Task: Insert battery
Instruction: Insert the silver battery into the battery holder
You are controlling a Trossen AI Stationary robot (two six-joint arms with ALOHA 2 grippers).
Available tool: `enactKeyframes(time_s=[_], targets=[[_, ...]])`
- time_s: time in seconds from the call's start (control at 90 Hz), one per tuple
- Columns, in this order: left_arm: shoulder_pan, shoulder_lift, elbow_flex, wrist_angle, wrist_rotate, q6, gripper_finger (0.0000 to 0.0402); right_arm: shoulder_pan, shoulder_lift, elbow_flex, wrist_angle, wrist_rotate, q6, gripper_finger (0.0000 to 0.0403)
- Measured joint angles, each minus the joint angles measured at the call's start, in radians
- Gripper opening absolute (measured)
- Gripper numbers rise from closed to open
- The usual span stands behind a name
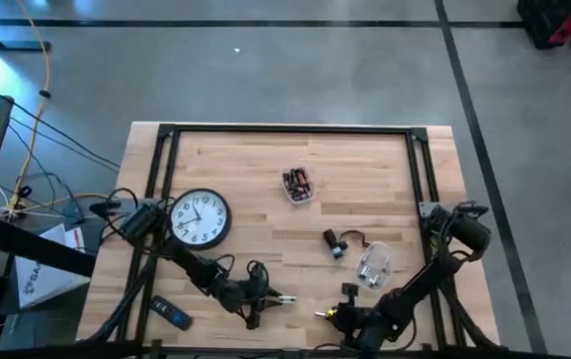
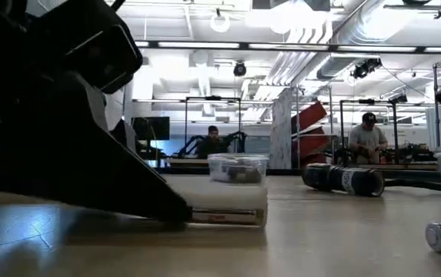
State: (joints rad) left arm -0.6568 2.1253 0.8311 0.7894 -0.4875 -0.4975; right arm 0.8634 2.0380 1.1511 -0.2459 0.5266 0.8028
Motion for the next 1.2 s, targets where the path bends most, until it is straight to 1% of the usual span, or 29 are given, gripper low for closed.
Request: enactKeyframes(time_s=[0.178,0.367,0.5,0.656,0.756,0.9,1.2], targets=[[0.002,0.036,0.041,0.003,-0.021,0.019,0.0065,-0.068,-0.018,0.099,-0.157,-0.077,-0.040,0.0001],[0.008,0.039,0.052,-0.006,-0.019,0.032,0.0065,-0.150,-0.023,0.200,-0.185,-0.163,-0.128,0.0001],[0.008,0.039,0.053,-0.024,-0.021,0.025,0.0065,-0.195,-0.023,0.266,-0.238,-0.233,-0.164,0.0001],[0.008,0.039,0.053,-0.031,-0.025,0.011,0.0065,-0.249,-0.019,0.270,-0.244,-0.349,-0.153,0.0000],[0.008,0.039,0.053,-0.032,-0.037,0.007,0.0065,-0.273,-0.020,0.270,-0.238,-0.365,-0.152,0.0000],[0.023,0.039,0.053,-0.031,-0.037,0.018,0.0065,-0.301,-0.020,0.271,-0.232,-0.424,-0.150,0.0000],[0.059,0.040,0.051,-0.019,0.005,0.085,0.0065,-0.335,0.005,0.271,-0.255,-0.431,-0.147,0.0000]])
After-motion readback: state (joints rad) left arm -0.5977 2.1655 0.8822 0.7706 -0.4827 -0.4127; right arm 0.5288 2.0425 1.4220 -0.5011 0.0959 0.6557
